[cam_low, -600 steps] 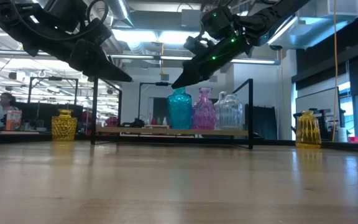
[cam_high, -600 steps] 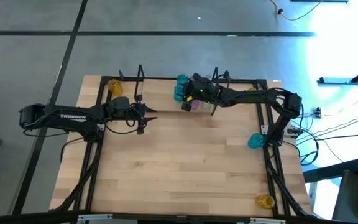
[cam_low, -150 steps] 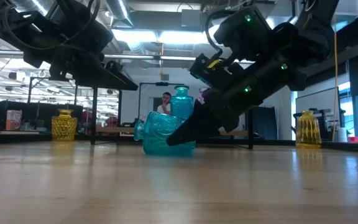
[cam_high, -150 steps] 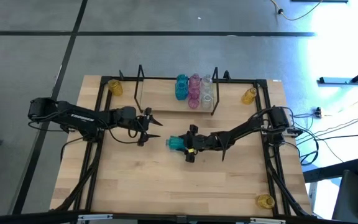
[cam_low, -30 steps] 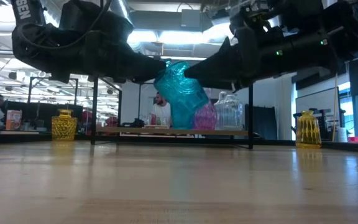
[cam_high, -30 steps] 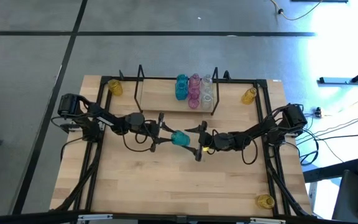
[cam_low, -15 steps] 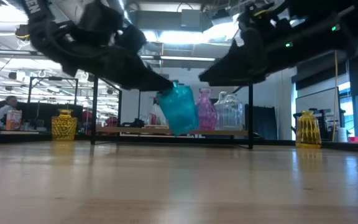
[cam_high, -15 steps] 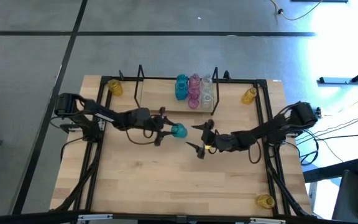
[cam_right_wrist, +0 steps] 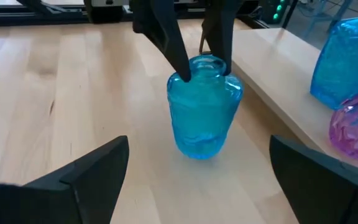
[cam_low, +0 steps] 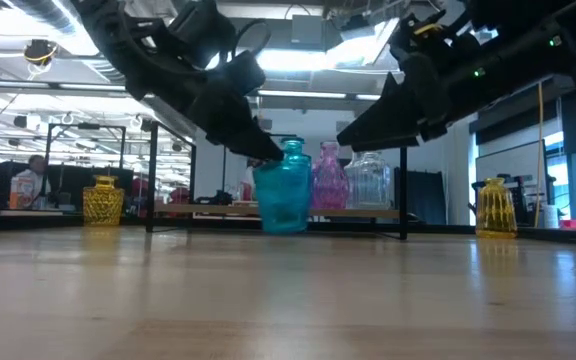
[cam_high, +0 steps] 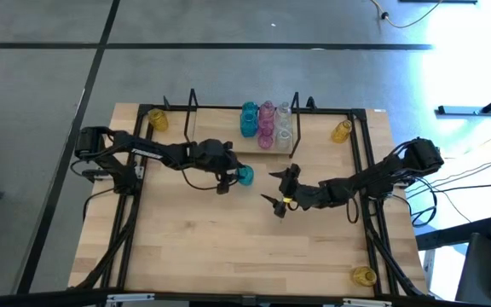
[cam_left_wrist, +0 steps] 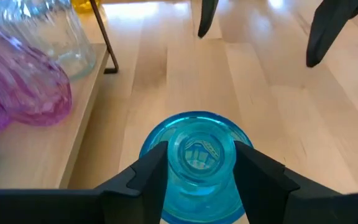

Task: Sort vases onto shelf
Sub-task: Put the blue vase on the shelf aligned with the other blue vases

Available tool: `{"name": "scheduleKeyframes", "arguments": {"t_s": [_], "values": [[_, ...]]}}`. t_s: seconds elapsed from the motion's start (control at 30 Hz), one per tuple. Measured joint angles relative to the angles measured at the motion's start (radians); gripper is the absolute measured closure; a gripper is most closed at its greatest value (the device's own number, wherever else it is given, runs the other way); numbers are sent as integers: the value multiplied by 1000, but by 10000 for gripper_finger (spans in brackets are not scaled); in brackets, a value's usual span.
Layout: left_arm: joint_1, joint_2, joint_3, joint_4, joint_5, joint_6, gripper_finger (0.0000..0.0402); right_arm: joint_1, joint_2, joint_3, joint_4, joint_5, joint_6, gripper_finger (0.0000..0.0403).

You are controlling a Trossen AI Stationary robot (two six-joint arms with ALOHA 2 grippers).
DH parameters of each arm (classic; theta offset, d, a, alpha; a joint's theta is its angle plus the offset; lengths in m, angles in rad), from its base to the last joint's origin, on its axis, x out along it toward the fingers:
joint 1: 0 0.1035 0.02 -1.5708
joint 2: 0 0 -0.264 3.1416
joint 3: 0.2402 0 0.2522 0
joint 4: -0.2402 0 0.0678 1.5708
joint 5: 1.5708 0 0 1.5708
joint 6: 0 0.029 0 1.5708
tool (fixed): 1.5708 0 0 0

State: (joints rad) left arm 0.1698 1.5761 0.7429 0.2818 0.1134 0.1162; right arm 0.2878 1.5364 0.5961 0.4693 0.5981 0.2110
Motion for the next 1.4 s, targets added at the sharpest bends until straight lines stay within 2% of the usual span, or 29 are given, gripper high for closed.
{"name": "scheduleKeyframes", "arguments": {"t_s": [0.3, 0.83, 0.93, 1.17, 1.4], "values": [[0, -1, 0, -2, 8, 0, 203, 0, 0, 0, 1, -4, 2, 36], [-8, 105, 0, 132, 10, 23, 202, 0, 1, 0, 0, -7, 6, 36], [-6, 105, 0, 129, 12, 24, 209, 0, 1, 0, -1, -7, 6, 36], [-6, 105, 0, 128, 12, 24, 256, 0, 2, 0, -1, -7, 5, 36], [-6, 97, 0, 125, 1, 37, 257, 0, 2, 0, -1, -7, 5, 36]]}}
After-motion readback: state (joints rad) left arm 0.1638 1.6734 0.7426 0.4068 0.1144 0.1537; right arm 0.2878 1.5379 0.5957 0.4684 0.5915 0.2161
